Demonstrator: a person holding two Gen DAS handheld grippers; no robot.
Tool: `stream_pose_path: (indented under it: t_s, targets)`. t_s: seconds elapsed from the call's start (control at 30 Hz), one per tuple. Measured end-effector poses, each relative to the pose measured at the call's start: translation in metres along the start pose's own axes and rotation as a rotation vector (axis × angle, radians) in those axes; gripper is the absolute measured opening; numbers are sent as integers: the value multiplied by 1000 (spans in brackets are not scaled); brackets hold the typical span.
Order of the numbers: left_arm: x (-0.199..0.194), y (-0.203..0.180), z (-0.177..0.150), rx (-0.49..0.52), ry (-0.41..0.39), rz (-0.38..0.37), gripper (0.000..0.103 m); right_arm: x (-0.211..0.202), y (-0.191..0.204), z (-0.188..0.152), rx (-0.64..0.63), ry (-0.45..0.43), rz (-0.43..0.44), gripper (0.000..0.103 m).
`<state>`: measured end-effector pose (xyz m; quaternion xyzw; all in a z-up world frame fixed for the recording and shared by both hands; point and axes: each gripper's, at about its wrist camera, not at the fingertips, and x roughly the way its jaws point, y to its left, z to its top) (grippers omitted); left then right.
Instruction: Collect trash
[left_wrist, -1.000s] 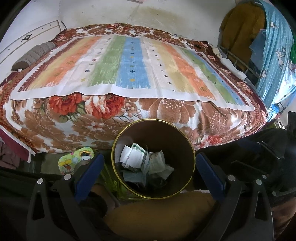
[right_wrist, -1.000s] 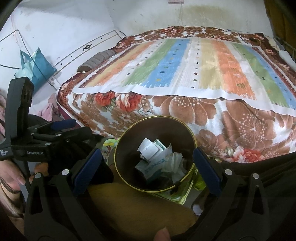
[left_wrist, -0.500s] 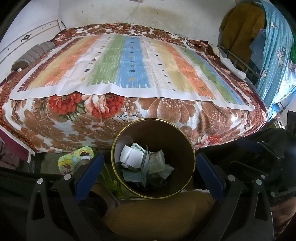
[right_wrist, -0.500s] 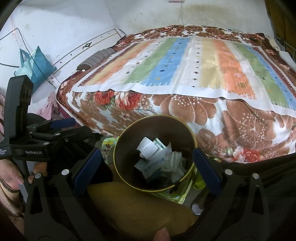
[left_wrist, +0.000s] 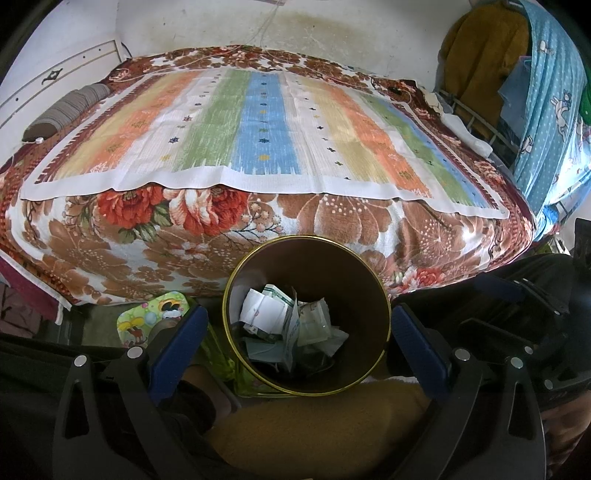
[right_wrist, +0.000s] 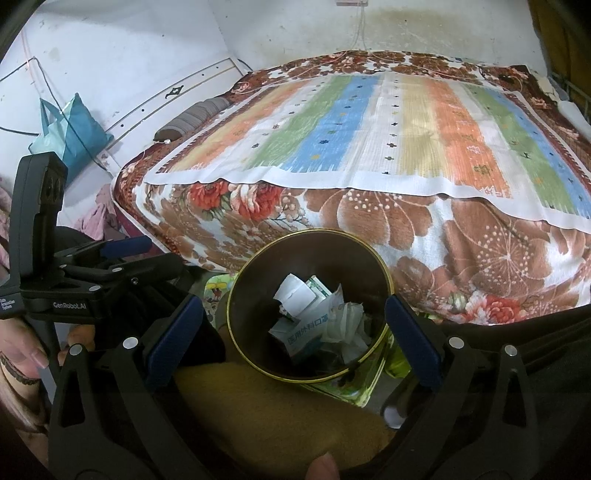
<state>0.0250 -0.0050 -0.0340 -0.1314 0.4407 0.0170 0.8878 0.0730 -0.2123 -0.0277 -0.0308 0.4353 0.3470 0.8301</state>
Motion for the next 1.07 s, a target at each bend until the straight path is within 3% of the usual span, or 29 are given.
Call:
stream_pose_path:
  t_s: [1.07]
  targets:
    - [2,3,0,5,4,8,97,1,1,0,-5,3,-4,94]
